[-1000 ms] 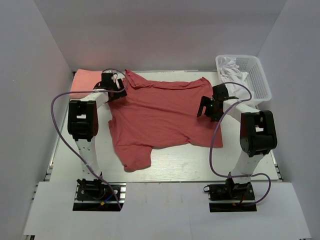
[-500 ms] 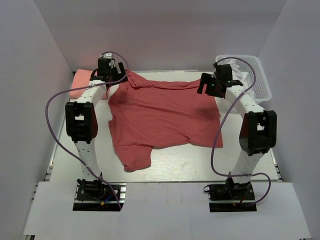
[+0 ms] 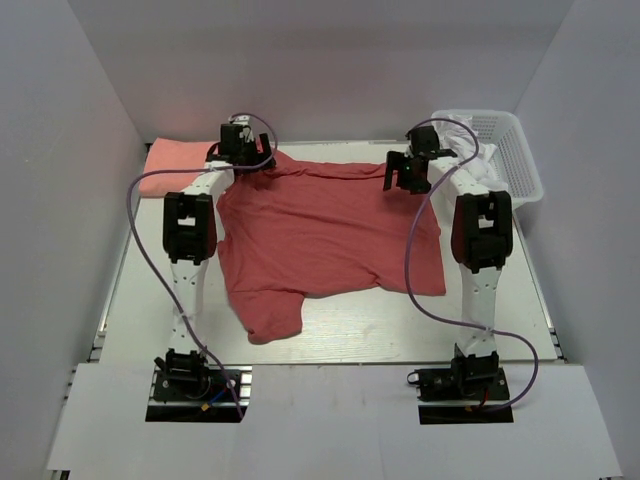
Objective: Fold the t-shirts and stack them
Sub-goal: Flatten out the tshirt
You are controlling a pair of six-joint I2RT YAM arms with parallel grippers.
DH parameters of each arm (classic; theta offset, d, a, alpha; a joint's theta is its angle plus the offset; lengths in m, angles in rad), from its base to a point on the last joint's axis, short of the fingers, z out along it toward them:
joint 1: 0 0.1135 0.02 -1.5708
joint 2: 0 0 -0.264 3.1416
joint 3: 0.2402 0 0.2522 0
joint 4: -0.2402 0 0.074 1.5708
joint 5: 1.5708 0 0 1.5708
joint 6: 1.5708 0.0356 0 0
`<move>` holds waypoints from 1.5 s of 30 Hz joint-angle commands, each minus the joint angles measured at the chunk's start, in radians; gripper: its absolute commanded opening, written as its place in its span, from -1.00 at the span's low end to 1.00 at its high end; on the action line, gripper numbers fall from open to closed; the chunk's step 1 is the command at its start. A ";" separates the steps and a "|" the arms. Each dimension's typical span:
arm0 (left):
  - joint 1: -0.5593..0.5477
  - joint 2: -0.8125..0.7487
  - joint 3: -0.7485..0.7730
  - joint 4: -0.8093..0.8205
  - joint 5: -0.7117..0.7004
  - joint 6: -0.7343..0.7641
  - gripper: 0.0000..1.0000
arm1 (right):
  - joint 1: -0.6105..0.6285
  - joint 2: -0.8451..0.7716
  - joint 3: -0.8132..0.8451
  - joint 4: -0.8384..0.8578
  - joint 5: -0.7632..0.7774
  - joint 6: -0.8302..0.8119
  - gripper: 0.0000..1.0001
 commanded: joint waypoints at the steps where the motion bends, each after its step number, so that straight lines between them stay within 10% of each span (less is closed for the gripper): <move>1: -0.013 0.031 0.148 -0.054 0.022 0.035 1.00 | 0.006 0.035 0.071 -0.041 0.005 -0.022 0.80; 17: -0.013 0.223 0.329 -0.198 -0.344 -0.020 1.00 | -0.006 0.262 0.353 -0.187 0.152 0.003 0.80; 25: -0.013 0.200 0.327 -0.123 -0.237 -0.020 1.00 | 0.009 0.247 0.375 -0.141 0.134 -0.005 0.80; 39: -0.013 -0.117 0.331 -0.168 -0.180 -0.039 1.00 | 0.115 -0.075 0.333 -0.079 0.083 -0.118 0.80; 45: -0.031 -0.423 0.146 -0.433 -0.138 -0.081 1.00 | 0.185 -0.396 -0.084 -0.030 0.074 -0.056 0.80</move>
